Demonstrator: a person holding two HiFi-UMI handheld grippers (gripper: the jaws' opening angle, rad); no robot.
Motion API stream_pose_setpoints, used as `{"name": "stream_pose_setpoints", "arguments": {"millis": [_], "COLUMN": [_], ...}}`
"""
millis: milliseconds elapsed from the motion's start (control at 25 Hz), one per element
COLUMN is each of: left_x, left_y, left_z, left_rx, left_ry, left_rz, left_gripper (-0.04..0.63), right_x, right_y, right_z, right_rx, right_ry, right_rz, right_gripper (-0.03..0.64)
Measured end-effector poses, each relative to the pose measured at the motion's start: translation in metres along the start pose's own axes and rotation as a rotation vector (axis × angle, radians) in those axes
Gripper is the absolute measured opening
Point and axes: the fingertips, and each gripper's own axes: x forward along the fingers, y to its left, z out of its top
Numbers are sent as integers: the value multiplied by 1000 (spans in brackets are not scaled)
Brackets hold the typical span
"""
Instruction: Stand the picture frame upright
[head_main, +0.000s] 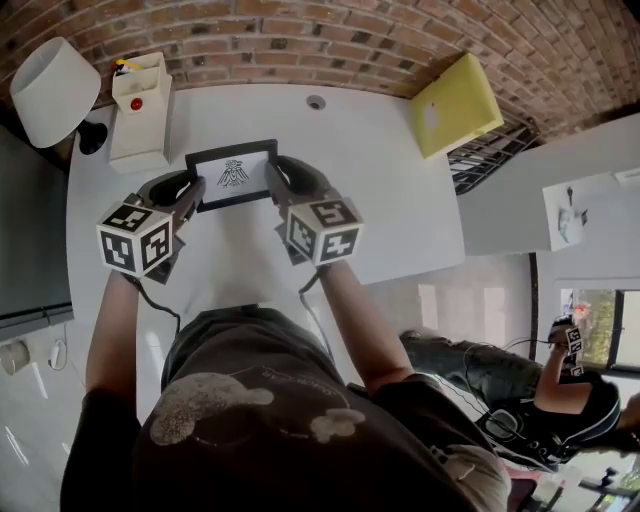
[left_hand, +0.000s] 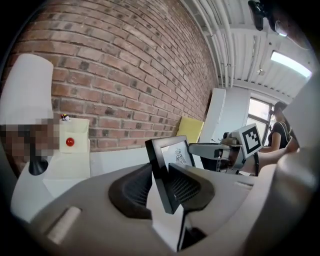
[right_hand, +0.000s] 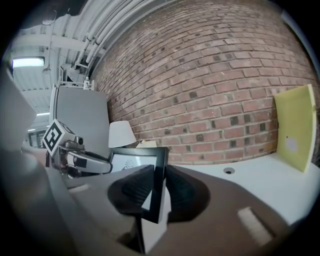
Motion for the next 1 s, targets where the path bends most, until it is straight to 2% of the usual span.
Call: {"name": "stream_pose_setpoints", "arguments": {"millis": [320,520,640,800,1000], "left_x": [17,37,54,82,123], "left_y": [28,41,44,57,68], "left_z": [31,39,41,51,55], "left_rx": [57,41,63,125,110], "left_ry": [18,23,23,12,-3], "left_rz": [-49,-36,-3,82,163], "left_gripper": [109,103,101,95,94], "right_x": [19,34,43,67,92], "right_y": [-5,-19,-36,-62,-102], "right_z": [25,30,28,31,33], "right_rx": [-2,-24,-41,-86,-109], "right_ry": [-12,-30,-21,-8,4], "right_rz": [-79,-100,-82,-33,22], "right_gripper": [79,79,78,77,75]}}
